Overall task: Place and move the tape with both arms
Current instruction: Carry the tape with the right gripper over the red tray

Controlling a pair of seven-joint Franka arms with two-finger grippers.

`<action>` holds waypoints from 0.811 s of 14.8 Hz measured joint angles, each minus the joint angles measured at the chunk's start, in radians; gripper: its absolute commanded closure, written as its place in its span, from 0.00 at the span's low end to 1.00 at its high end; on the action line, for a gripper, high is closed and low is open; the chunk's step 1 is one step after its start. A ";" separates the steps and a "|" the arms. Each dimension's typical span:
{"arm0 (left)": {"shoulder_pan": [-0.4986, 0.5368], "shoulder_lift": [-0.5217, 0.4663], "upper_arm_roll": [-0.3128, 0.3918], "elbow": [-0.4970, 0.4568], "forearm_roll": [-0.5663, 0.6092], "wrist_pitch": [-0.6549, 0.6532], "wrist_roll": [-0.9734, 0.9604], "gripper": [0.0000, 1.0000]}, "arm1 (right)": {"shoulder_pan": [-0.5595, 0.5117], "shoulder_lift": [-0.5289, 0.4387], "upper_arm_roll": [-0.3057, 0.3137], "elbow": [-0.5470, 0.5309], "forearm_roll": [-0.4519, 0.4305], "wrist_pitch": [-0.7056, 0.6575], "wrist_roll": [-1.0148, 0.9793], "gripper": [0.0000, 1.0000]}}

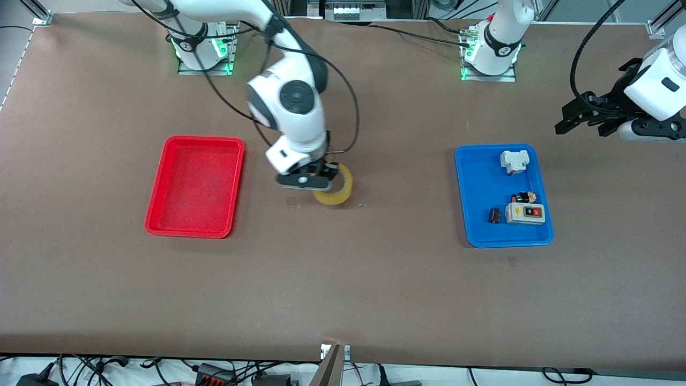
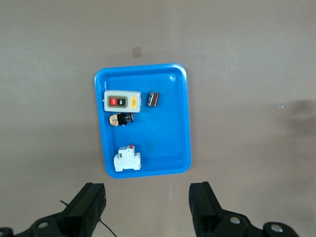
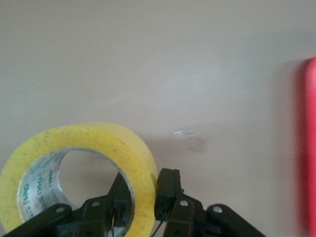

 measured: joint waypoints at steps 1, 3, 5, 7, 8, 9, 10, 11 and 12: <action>0.000 0.010 0.001 0.012 0.000 0.002 0.000 0.00 | -0.045 -0.052 -0.001 -0.051 0.000 -0.002 -0.038 0.99; 0.000 0.027 0.002 0.027 -0.001 0.003 0.000 0.00 | -0.148 -0.136 -0.002 -0.148 -0.001 -0.003 -0.145 0.99; 0.000 0.034 0.003 0.028 -0.001 0.005 0.000 0.00 | -0.260 -0.190 -0.003 -0.232 -0.001 0.002 -0.263 0.99; 0.000 0.036 0.004 0.028 -0.001 0.011 0.000 0.00 | -0.358 -0.224 -0.004 -0.322 -0.001 0.046 -0.380 0.99; 0.000 0.036 0.004 0.028 -0.001 0.012 0.000 0.00 | -0.398 -0.236 -0.004 -0.370 -0.001 0.078 -0.436 0.99; 0.000 0.036 0.004 0.029 -0.001 0.012 0.000 0.00 | -0.433 -0.244 -0.003 -0.417 -0.001 0.108 -0.487 0.99; 0.000 0.036 0.004 0.029 -0.001 0.012 0.000 0.00 | -0.464 -0.247 -0.003 -0.459 -0.001 0.137 -0.529 0.99; 0.000 0.036 0.004 0.030 -0.001 0.012 0.000 0.00 | -0.490 -0.244 -0.003 -0.491 -0.001 0.161 -0.565 0.99; -0.001 0.036 0.004 0.031 -0.001 0.012 0.000 0.00 | -0.515 -0.239 -0.002 -0.515 -0.001 0.180 -0.607 0.98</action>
